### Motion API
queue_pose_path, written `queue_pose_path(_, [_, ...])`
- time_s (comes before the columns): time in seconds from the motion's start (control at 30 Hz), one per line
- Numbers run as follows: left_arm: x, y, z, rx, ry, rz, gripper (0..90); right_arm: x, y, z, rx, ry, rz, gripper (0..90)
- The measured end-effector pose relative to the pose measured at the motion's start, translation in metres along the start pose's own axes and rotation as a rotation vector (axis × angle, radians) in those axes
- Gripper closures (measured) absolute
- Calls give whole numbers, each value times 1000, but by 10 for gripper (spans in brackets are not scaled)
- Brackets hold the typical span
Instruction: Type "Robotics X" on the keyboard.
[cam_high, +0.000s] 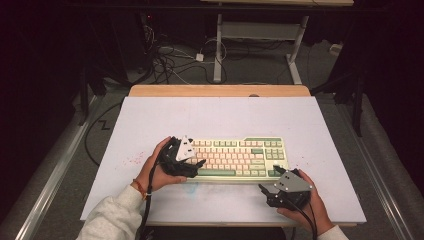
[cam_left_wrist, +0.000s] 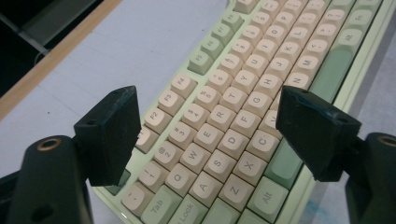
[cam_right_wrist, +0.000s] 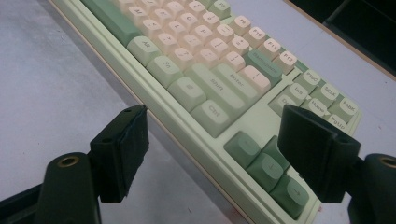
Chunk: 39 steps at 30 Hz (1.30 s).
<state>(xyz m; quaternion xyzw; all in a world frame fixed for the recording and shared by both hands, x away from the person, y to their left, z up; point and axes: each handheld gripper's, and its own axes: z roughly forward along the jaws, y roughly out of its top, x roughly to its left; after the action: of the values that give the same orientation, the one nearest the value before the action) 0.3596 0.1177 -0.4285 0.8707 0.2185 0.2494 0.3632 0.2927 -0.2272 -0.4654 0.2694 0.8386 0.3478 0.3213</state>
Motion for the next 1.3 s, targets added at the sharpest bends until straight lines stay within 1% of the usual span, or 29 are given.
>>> queue_pose_path(0.13, [-1,0,-4,-11,10,7,193,0,0,0,-2,0,2,250])
queue_pose_path(0.2, [-2,-1,-5,-16,28,14,192,0,0,0,1,-1,1,251])
queue_pose_path(0.27, [-3,-2,-7,-16,25,21,192,0,0,0,0,1,2,250])
queue_pose_path(0.37, [-4,-3,-10,-22,39,29,193,-1,0,0,-3,1,7,250])
queue_pose_path(0.47, [-5,-4,-14,-33,51,46,193,-2,0,-1,-6,1,13,250])
queue_pose_path(0.6, [-6,-7,-18,-34,68,63,193,-3,1,-2,-10,-2,21,250])
queue_pose_path(0.77, [-5,-13,-24,-32,80,70,193,-5,1,-4,-23,-2,38,252])
queue_pose_path(0.8, [-5,-14,-25,-32,86,68,193,-5,1,-4,-24,1,38,252])
queue_pose_path(0.83, [-5,-16,-26,-32,83,63,193,-6,1,-5,-29,6,40,253])
queue_pose_path(0.97, [-5,-23,-29,-27,89,49,193,-6,2,-5,-31,2,44,254])
queue_pose_path(1.17, [-7,-37,-34,-11,104,52,192,-8,2,-7,-41,3,55,270])
queue_pose_path(1.23, [-7,-42,-36,-9,104,48,192,-8,3,-8,-46,0,60,299])
queue_pose_path(1.3, [-8,-45,-38,-7,109,50,192,-9,4,-10,-56,4,69,356])
